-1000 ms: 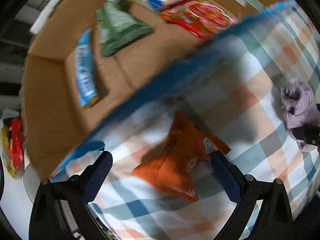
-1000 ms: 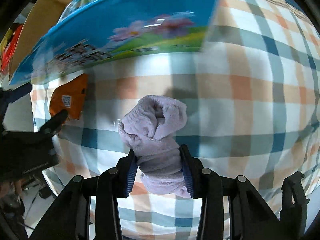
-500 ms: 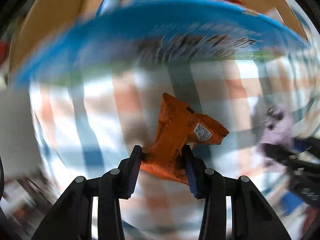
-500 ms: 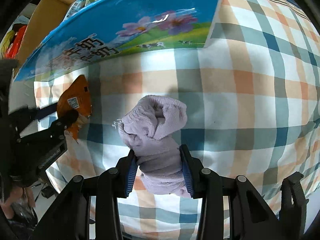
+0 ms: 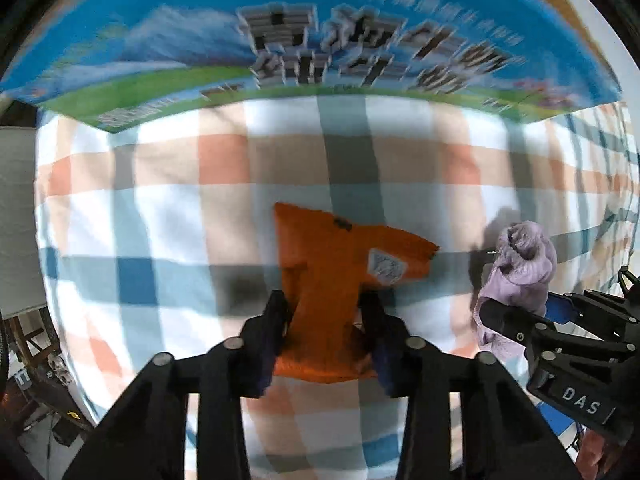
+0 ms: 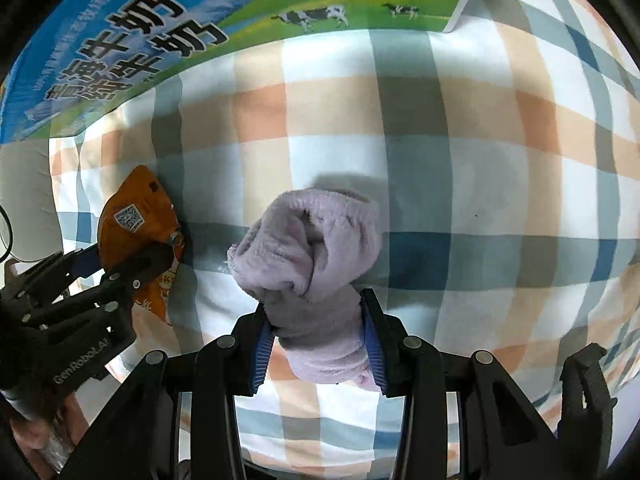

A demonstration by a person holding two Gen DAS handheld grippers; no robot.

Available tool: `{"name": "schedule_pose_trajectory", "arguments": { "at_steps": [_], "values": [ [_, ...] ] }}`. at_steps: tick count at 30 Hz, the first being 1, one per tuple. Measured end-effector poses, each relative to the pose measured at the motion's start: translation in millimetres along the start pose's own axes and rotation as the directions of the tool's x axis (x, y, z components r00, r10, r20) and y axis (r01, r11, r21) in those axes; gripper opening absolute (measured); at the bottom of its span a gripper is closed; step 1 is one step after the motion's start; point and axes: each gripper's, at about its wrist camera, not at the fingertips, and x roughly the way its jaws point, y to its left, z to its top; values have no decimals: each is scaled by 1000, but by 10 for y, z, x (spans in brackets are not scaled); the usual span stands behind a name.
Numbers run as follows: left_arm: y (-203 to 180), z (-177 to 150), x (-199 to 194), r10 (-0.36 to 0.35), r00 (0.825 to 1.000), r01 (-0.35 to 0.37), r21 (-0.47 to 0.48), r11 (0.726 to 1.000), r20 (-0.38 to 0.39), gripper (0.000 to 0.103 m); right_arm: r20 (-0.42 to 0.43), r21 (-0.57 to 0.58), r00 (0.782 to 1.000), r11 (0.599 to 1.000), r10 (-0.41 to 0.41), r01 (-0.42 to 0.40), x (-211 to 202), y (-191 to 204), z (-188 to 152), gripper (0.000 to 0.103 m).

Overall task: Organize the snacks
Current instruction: 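Carry the orange bag and sock into the box and lower them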

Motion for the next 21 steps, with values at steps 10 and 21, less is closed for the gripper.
{"name": "schedule_pose_trajectory", "arguments": {
  "at_steps": [10, 21],
  "values": [
    [-32, -104, -1455, -52, 954, 64, -30, 998, 294, 29, 192, -77, 976, 993, 98, -84, -1210, 333, -144, 41],
    [131, 806, -2044, 25, 904, 12, -84, 996, 426, 29, 341, -126, 934, 990, 103, -64, -2058, 790, 344, 41]
  ]
}}
